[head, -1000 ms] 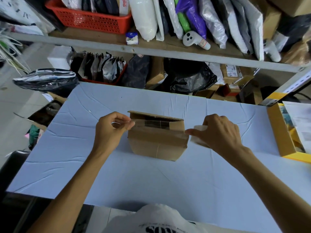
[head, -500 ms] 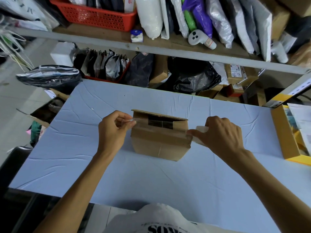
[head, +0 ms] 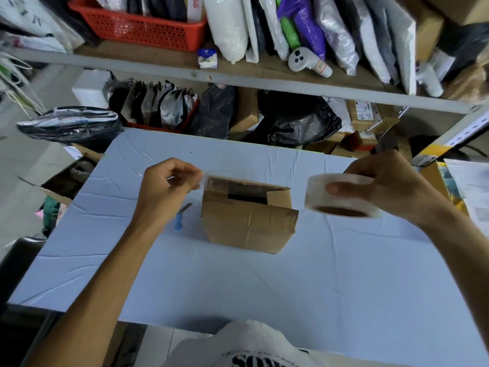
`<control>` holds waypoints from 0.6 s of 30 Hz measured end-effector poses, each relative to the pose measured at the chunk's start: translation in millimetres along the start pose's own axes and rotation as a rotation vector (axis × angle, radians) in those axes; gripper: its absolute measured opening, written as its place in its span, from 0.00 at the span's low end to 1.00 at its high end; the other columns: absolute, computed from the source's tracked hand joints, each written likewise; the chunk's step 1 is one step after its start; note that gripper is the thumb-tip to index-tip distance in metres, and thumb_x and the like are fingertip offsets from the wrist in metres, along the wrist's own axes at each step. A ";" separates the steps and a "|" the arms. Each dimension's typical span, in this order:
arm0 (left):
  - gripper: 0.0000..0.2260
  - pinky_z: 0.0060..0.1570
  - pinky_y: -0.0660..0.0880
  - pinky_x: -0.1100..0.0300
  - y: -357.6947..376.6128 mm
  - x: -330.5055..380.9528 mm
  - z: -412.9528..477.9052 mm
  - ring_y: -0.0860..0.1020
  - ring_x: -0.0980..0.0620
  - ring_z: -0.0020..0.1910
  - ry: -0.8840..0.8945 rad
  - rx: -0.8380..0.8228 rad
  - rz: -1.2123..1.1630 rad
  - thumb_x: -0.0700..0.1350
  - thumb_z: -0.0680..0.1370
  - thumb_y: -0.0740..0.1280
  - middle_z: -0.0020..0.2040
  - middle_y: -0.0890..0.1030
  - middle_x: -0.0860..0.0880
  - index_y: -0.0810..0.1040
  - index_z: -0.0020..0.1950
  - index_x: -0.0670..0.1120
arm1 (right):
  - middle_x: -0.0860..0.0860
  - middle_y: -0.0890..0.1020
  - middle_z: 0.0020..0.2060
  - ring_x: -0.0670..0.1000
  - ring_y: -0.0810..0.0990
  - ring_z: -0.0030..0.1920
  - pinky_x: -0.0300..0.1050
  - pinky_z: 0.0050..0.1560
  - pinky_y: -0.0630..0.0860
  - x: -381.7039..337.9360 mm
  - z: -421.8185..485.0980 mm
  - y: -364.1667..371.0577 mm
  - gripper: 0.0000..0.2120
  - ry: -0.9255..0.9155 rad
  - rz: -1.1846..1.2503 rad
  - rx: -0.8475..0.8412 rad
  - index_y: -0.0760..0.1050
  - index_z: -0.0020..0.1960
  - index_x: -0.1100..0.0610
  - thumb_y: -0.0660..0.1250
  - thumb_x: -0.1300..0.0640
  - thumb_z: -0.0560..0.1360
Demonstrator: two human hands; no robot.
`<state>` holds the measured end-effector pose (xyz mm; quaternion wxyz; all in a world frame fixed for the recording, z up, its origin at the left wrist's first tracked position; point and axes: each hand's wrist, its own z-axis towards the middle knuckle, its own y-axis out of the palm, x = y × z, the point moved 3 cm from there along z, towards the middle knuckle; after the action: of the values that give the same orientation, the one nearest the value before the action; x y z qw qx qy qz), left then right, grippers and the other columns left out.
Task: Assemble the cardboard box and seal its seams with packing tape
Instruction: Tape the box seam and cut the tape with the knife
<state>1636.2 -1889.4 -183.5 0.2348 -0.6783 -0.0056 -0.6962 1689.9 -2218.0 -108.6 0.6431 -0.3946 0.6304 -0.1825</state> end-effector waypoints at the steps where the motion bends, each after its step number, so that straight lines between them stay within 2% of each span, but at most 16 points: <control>1: 0.06 0.37 0.76 0.71 -0.8 -1.4 0.3 0.82 0.57 0.35 -0.006 -0.002 0.018 0.38 0.74 0.70 0.37 0.83 0.50 0.80 0.41 0.49 | 0.53 0.83 0.31 0.53 0.81 0.35 0.53 0.39 0.77 1.5 0.0 0.5 0.14 0.025 -0.021 -0.019 0.83 0.34 0.52 0.76 0.41 0.60; 3: 0.09 0.35 0.76 0.71 -2.2 -5.5 0.2 0.82 0.57 0.33 -0.036 -0.006 0.024 0.34 0.74 0.69 0.37 0.82 0.48 0.80 0.40 0.48 | 0.51 0.84 0.32 0.53 0.82 0.37 0.56 0.43 0.79 5.5 -1.6 3.1 0.11 0.048 -0.040 -0.076 0.84 0.36 0.51 0.76 0.44 0.60; 5: 0.11 0.35 0.75 0.71 -3.1 -8.0 -0.8 0.81 0.58 0.33 -0.036 -0.009 0.041 0.32 0.74 0.69 0.37 0.82 0.48 0.79 0.39 0.48 | 0.50 0.84 0.32 0.53 0.82 0.37 0.55 0.41 0.78 8.7 -5.1 7.6 0.11 0.058 -0.033 -0.098 0.84 0.36 0.51 0.75 0.45 0.61; 9: 0.12 0.37 0.76 0.70 0.0 -10.0 -3.7 0.82 0.56 0.34 0.017 -0.022 0.134 0.31 0.73 0.68 0.36 0.83 0.53 0.79 0.39 0.49 | 0.49 0.81 0.32 0.49 0.78 0.34 0.41 0.30 0.67 15.9 -2.8 24.0 0.15 0.093 -0.189 -0.051 0.84 0.37 0.53 0.76 0.41 0.63; 11: 0.13 0.38 0.77 0.67 -2.0 -12.7 -3.2 0.82 0.55 0.34 0.017 -0.001 0.163 0.32 0.73 0.68 0.35 0.83 0.54 0.79 0.39 0.50 | 0.49 0.78 0.33 0.49 0.75 0.34 0.41 0.29 0.64 18.8 1.1 31.3 0.18 0.113 -0.321 0.014 0.82 0.40 0.56 0.76 0.41 0.64; 13: 0.13 0.36 0.76 0.69 -7.1 -15.4 -0.4 0.82 0.56 0.34 -0.002 -0.007 0.133 0.31 0.73 0.69 0.32 0.83 0.55 0.79 0.38 0.51 | 0.51 0.75 0.31 0.52 0.72 0.33 0.41 0.28 0.62 23.3 4.0 31.8 0.25 0.168 -0.458 0.129 0.77 0.39 0.59 0.75 0.37 0.63; 16: 0.13 0.36 0.76 0.71 -11.2 -16.4 1.6 0.82 0.58 0.35 0.027 -0.006 0.154 0.33 0.72 0.70 0.33 0.83 0.57 0.79 0.38 0.52 | 0.53 0.76 0.33 0.54 0.74 0.35 0.43 0.31 0.66 28.6 7.8 34.9 0.29 0.197 -0.522 0.147 0.76 0.40 0.59 0.73 0.33 0.61; 18: 0.10 0.39 0.78 0.64 -9.2 -20.8 1.7 0.82 0.55 0.38 0.005 -0.019 0.164 0.37 0.72 0.72 0.35 0.83 0.55 0.80 0.38 0.52 | 0.53 0.76 0.36 0.54 0.74 0.39 0.45 0.34 0.69 30.7 7.6 39.0 0.30 0.194 -0.519 0.111 0.77 0.43 0.59 0.73 0.32 0.61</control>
<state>1634.1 -1874.0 -200.2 0.2847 -0.6768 0.0570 -0.6765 1691.2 -2214.2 -158.6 0.5324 -0.4876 0.5558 -0.4121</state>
